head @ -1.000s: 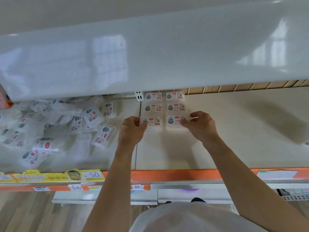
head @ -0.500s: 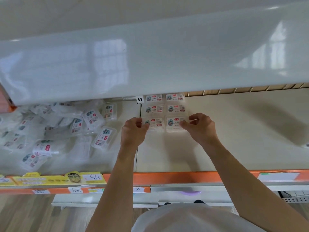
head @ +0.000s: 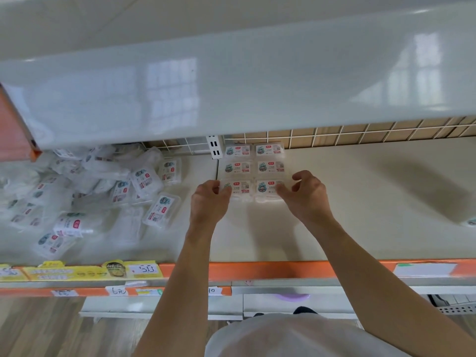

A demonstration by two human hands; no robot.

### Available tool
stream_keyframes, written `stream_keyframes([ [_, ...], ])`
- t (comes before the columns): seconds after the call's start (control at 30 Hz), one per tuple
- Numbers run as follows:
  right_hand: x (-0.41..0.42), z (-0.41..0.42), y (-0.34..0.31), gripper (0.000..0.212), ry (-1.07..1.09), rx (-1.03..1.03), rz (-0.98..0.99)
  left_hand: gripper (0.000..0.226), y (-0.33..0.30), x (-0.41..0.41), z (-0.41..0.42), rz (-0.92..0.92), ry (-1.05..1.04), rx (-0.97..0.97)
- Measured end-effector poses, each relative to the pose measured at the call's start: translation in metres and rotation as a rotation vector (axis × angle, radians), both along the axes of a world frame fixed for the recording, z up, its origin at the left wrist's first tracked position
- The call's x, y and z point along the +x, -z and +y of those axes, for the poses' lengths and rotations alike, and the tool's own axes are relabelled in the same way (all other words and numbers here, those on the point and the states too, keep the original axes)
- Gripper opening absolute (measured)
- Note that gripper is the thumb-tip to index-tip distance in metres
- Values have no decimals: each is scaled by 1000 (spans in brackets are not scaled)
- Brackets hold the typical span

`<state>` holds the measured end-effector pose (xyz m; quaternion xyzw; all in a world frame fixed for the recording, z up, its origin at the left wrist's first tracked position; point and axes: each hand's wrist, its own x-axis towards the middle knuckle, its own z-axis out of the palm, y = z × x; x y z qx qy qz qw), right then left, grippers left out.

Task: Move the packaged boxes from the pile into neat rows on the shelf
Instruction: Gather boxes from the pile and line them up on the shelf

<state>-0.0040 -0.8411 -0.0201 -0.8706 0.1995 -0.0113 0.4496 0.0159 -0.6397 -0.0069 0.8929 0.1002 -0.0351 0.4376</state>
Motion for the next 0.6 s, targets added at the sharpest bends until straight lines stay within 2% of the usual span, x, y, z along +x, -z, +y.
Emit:
stream_keyframes([
  [0.13, -10, -3, -6, 60, 5, -10, -2, 37, -5, -8, -6, -21, -3, 13],
  [0.3, -31, 0, -17, 54, -68, -143, -83, 51, -13, -22, -4, -35, -42, 66],
  [0.5, -57, 20, -38, 49, -397, -361, -82, 41, -15, -58, 18, -19, -6, 206],
  [0.6, -64, 38, -48, 51, -595, -449, -48, 34, -19, -82, 33, -104, -20, 303],
])
